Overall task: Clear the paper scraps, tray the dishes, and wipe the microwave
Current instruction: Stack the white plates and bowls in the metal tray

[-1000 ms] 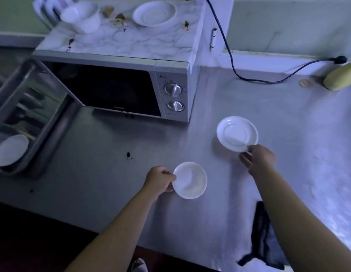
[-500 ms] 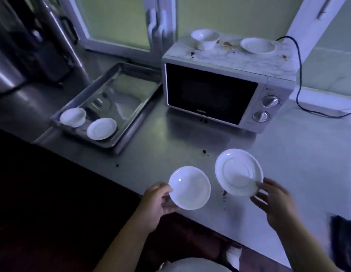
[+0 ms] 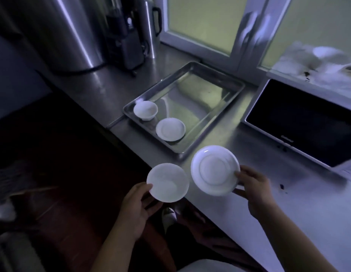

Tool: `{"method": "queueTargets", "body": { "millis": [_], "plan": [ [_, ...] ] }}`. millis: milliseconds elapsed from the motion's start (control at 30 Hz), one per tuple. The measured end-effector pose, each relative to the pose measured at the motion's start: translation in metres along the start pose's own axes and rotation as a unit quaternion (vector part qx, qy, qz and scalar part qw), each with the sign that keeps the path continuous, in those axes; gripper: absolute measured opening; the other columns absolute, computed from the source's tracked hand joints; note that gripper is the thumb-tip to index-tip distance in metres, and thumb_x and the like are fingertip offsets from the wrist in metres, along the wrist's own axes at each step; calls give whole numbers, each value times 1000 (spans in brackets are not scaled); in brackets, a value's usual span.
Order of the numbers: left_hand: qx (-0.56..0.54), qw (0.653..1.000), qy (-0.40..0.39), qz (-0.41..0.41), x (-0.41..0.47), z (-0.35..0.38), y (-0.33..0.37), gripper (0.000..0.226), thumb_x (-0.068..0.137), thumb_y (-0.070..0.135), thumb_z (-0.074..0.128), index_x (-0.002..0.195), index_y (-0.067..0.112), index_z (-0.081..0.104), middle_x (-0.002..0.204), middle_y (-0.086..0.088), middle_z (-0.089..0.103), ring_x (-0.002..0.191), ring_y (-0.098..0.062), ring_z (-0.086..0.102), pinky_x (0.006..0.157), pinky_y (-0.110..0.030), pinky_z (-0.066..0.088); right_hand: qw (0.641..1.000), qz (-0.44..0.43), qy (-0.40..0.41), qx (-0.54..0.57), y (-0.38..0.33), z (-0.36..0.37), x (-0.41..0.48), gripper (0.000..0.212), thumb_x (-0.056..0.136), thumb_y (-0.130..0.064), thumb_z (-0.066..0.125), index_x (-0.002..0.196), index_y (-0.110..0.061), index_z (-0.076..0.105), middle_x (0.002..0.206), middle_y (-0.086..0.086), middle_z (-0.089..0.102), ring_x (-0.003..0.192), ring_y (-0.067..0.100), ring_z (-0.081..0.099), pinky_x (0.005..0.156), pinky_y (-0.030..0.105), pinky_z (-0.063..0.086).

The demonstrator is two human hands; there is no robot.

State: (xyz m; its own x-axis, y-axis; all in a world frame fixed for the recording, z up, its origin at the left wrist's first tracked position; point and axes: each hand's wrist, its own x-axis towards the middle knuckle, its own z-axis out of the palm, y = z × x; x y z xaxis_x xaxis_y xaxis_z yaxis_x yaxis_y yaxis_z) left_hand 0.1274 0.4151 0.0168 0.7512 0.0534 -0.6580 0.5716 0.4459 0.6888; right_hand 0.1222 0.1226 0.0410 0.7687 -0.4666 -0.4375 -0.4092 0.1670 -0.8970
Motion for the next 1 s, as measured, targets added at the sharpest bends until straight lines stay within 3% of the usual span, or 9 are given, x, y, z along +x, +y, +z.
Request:
{"method": "queueTargets", "body": {
  "millis": [167, 267, 333, 467, 600, 767, 900, 1000],
  "plan": [
    [16, 997, 64, 37, 56, -22, 79, 25, 92, 12, 62, 116, 5, 63, 117, -10, 67, 107, -29, 66, 72, -42, 60, 998, -48, -5, -45, -29, 95, 83, 15, 90, -5, 66, 93, -18, 73, 97, 11, 68, 76, 21, 65, 59, 38, 60],
    [40, 995, 85, 43, 82, -26, 124, 16, 92, 12, 62, 107, 10, 67, 113, -9, 69, 105, -29, 68, 67, -39, 61, 985, -107, 5, -138, -42, 143, 141, 13, 87, -12, 70, 96, -20, 75, 98, 7, 70, 86, 27, 68, 73, 45, 60],
    [57, 993, 88, 49, 100, -26, 152, 12, 92, 11, 62, 101, 13, 69, 109, -7, 71, 102, -27, 69, 64, -37, 60, 965, -135, -4, -226, -47, 171, 179, 19, 86, -15, 69, 102, -17, 77, 96, 3, 69, 89, 25, 66, 78, 38, 54],
    [68, 992, 92, 53, 130, -21, 186, 11, 93, 10, 60, 96, 17, 68, 108, -6, 69, 101, -26, 67, 66, -38, 60, 936, -66, -25, -345, -43, 210, 236, 28, 88, -18, 60, 112, -19, 75, 107, 7, 70, 95, 29, 65, 80, 32, 50],
    [85, 993, 66, 50, 156, -18, 208, 14, 92, 9, 60, 104, 13, 67, 105, -7, 73, 100, -25, 68, 66, -39, 60, 907, -44, -49, -416, -40, 233, 262, 31, 92, -16, 55, 118, -18, 72, 118, 14, 67, 97, 35, 66, 85, 42, 57],
    [117, 992, 32, 33, 201, -13, 237, 20, 94, 5, 60, 113, 11, 64, 101, -7, 73, 95, -26, 69, 65, -40, 60, 869, -49, -41, -490, -36, 254, 265, 36, 95, -19, 53, 129, -23, 64, 136, 12, 50, 110, 35, 61, 92, 35, 49],
    [162, 986, -26, 27, 251, -11, 262, 18, 93, 5, 61, 108, 14, 68, 101, -8, 74, 88, -23, 72, 70, -44, 62, 833, -10, -46, -551, -30, 272, 256, 49, 95, -39, 56, 140, -20, 53, 138, 13, 48, 116, 34, 57, 96, 38, 47],
    [216, 973, -84, 22, 296, -5, 283, 20, 93, 3, 60, 105, 17, 68, 105, -7, 72, 91, -23, 71, 60, -36, 60, 830, 26, -21, -556, -28, 284, 246, 53, 95, -42, 54, 143, -19, 48, 138, 14, 49, 121, 35, 52, 97, 39, 45]
  ]
}}
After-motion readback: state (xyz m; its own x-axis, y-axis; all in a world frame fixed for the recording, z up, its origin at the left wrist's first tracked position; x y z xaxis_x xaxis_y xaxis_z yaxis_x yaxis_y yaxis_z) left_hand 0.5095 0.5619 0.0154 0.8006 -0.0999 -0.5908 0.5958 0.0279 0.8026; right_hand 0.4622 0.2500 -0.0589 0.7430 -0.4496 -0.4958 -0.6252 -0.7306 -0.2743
